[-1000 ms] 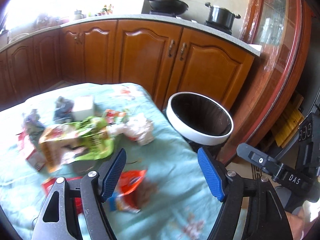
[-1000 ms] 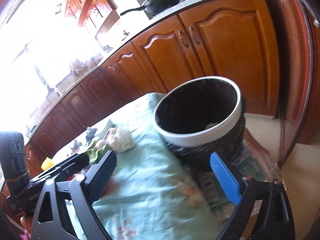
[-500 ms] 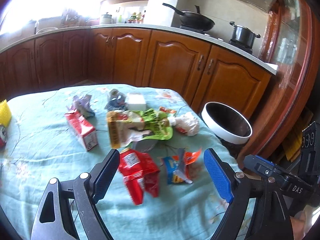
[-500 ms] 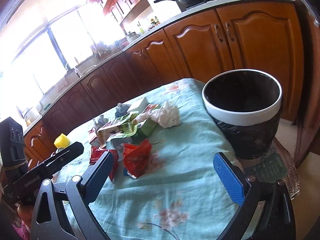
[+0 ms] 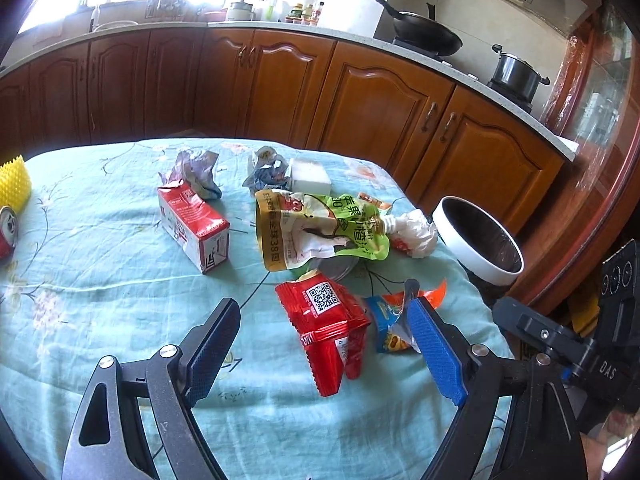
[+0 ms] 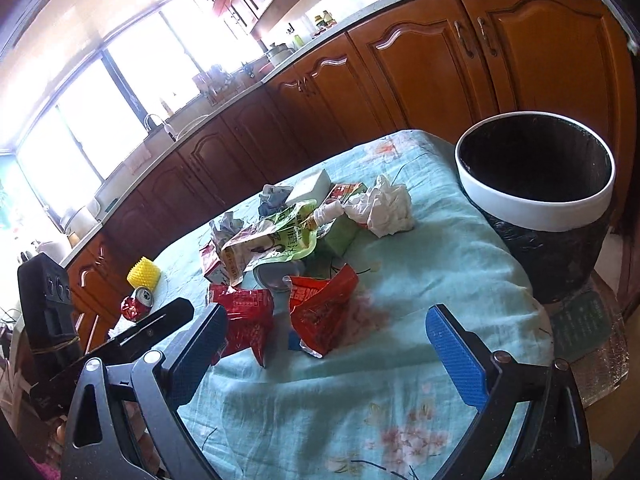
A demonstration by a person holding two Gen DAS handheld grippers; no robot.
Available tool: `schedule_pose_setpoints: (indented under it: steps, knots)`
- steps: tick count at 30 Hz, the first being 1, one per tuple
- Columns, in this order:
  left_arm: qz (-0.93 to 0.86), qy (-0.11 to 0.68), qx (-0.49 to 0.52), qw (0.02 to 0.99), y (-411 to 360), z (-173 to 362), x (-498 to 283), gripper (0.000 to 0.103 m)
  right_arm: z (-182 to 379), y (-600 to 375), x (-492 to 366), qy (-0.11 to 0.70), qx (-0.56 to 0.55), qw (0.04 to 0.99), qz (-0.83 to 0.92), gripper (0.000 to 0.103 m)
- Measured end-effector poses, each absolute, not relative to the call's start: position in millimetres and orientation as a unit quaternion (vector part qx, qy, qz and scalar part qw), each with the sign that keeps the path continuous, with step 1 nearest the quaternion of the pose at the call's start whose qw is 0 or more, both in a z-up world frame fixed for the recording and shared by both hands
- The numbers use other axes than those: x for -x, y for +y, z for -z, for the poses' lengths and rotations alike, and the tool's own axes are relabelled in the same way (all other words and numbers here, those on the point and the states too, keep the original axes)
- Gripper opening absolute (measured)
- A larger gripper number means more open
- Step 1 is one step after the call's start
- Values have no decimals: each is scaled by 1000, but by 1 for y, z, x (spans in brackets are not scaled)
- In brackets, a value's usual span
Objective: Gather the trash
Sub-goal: 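Grasp the red QR-code wrapper with the left tool while the right tool grasps a red strip, then move both tools over the bin and open them to release the wrappers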
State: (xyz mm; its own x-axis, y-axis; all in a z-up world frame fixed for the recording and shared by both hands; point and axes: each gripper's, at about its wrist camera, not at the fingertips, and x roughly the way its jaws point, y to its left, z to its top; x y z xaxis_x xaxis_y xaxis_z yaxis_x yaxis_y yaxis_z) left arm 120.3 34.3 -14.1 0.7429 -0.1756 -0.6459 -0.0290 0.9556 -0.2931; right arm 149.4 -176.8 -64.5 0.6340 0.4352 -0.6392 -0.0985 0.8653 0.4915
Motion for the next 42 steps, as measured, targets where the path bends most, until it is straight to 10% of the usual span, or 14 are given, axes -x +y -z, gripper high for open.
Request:
schedule_pose_setpoints:
  steps: [11, 18, 42]
  knots:
    - [46, 388, 154, 908, 38, 38, -145, 75, 100, -172, -190, 448, -253, 844, -156, 76]
    - [79, 397, 147, 903, 28, 47, -156, 33, 110, -173, -186, 453, -247, 841, -161, 8]
    - [168, 354, 89, 916, -49, 8, -173, 30, 47, -275, -153, 361, -253, 893, -93, 1]
